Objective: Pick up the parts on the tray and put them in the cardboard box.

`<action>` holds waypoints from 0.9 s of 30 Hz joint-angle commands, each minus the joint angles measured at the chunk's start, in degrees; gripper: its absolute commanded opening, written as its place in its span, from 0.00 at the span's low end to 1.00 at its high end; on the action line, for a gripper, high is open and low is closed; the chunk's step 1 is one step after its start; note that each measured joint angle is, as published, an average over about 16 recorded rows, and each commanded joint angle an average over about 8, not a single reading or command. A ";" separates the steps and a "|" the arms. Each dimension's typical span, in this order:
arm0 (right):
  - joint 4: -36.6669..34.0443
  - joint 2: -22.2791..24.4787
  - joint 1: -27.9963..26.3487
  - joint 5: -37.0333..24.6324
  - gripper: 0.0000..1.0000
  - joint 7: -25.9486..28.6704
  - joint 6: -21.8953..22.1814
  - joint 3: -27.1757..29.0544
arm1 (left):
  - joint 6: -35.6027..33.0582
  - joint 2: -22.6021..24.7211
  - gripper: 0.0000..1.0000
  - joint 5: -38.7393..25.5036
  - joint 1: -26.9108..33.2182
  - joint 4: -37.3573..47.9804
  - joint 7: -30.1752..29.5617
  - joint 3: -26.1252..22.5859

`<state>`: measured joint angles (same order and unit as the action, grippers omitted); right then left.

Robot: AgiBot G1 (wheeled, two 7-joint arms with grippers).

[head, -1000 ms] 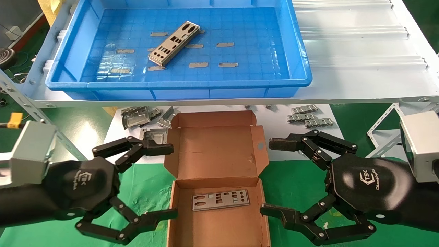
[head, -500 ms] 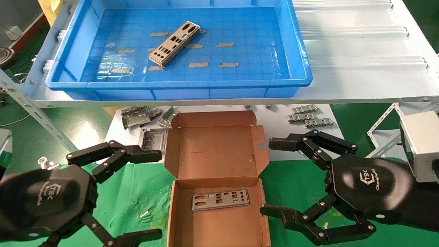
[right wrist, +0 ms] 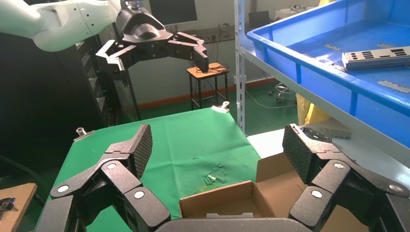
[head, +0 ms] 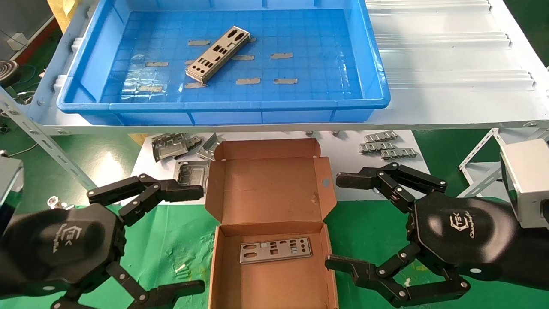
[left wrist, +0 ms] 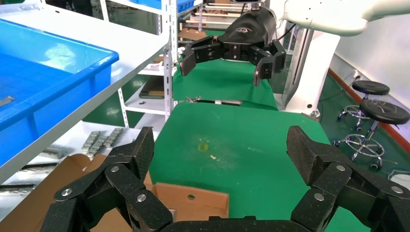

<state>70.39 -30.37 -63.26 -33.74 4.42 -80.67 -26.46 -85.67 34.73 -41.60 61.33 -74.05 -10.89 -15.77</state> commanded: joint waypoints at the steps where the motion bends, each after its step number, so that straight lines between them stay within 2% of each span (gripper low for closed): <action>1: 0.00 0.00 0.00 0.00 1.00 0.00 0.00 0.00 | 0.00 0.07 1.00 -0.05 0.06 0.12 0.03 -0.07; 27: 0.00 0.00 0.00 0.00 1.00 0.00 0.00 0.00 | -0.02 0.31 1.00 -0.29 0.24 0.55 0.19 -0.27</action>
<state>70.39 -30.37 -63.26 -33.74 4.42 -80.67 -26.46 -85.69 35.05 -41.89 61.56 -73.50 -10.69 -16.04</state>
